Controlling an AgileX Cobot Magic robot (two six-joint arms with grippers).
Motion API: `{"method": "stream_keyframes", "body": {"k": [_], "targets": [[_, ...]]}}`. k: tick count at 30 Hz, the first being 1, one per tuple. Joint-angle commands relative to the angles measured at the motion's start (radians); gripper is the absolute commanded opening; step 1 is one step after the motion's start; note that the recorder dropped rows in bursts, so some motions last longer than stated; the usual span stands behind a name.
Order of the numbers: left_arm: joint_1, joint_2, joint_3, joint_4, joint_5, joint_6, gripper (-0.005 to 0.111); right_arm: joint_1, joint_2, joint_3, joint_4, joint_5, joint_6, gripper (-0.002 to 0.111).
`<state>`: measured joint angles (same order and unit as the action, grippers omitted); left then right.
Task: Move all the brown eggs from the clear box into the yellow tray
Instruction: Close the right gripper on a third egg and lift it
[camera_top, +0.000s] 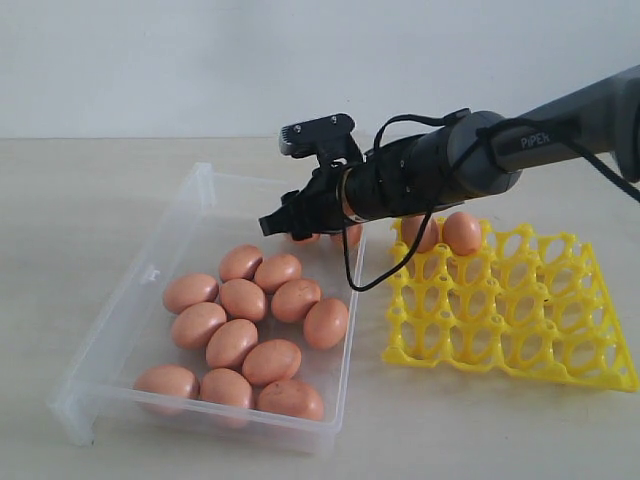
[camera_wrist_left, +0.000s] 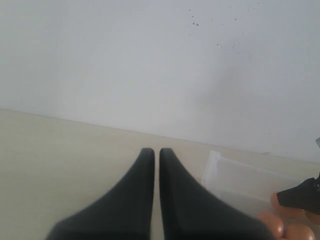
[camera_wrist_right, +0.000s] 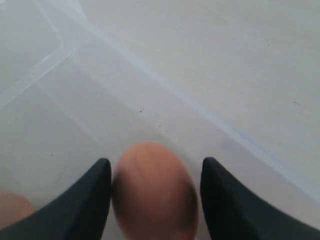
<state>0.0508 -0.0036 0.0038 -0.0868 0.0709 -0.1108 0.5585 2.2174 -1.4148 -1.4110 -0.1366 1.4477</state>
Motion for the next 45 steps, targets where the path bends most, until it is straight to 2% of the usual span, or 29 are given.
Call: {"method": "stream_keyframes", "body": {"k": [1, 10, 25, 27, 30, 39, 45], "targets": [[-0.004, 0.004, -0.004, 0.000, -0.002, -0.001, 0.004, 0.000, 0.007, -0.005, -0.119, -0.043, -0.021, 0.049], [-0.004, 0.004, -0.004, 0.000, -0.002, -0.001, 0.004, 0.000, 0.007, -0.005, -0.304, -0.064, -0.026, 0.049], [-0.004, 0.004, -0.004, 0.000, -0.002, -0.001, 0.004, 0.000, 0.007, -0.005, -0.310, -0.023, -0.007, 0.048], [-0.004, 0.004, -0.004, 0.000, -0.002, -0.001, 0.004, 0.000, 0.007, -0.005, -0.310, -0.023, 0.009, 0.037], [-0.004, 0.004, -0.004, 0.000, -0.002, -0.001, 0.004, 0.000, 0.007, -0.005, -0.310, -0.029, 0.017, 0.000], [-0.004, 0.004, -0.004, 0.000, -0.002, -0.001, 0.004, -0.002, -0.083, 0.003, -0.303, -0.002, 0.037, 0.000], [-0.004, 0.004, -0.004, 0.000, -0.002, -0.001, 0.004, -0.002, -0.173, 0.097, -0.303, 0.071, 0.028, 0.000]]}}
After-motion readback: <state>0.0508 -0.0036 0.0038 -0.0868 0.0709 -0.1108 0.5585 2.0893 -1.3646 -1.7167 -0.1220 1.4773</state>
